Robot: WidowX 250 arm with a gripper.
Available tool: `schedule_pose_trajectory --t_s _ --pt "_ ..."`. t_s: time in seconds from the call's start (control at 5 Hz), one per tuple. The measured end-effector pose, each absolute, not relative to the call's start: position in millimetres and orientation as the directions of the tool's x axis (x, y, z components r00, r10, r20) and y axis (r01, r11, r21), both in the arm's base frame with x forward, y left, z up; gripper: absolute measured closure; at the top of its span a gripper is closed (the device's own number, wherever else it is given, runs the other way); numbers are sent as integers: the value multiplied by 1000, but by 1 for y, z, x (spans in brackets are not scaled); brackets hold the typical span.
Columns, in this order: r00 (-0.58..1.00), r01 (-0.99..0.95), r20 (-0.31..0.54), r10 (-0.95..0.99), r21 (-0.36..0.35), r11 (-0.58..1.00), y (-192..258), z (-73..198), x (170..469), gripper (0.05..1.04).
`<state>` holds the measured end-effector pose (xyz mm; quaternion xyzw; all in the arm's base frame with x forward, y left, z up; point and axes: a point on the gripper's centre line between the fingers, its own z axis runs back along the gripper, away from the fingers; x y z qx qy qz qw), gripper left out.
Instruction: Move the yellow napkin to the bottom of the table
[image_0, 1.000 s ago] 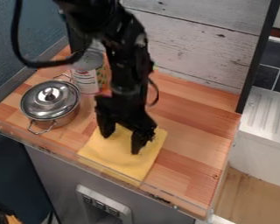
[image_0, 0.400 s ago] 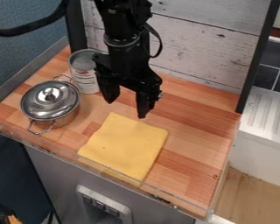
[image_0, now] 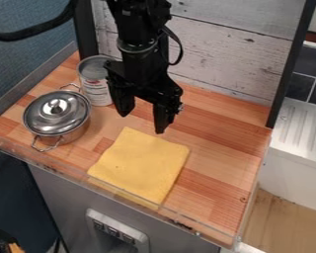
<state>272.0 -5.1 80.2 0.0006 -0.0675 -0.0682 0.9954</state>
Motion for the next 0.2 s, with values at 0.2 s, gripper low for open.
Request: schedule_pose_trajectory --t_s 0.2 --pt "982 136 133 -136 10 991 -5 80 272 82"
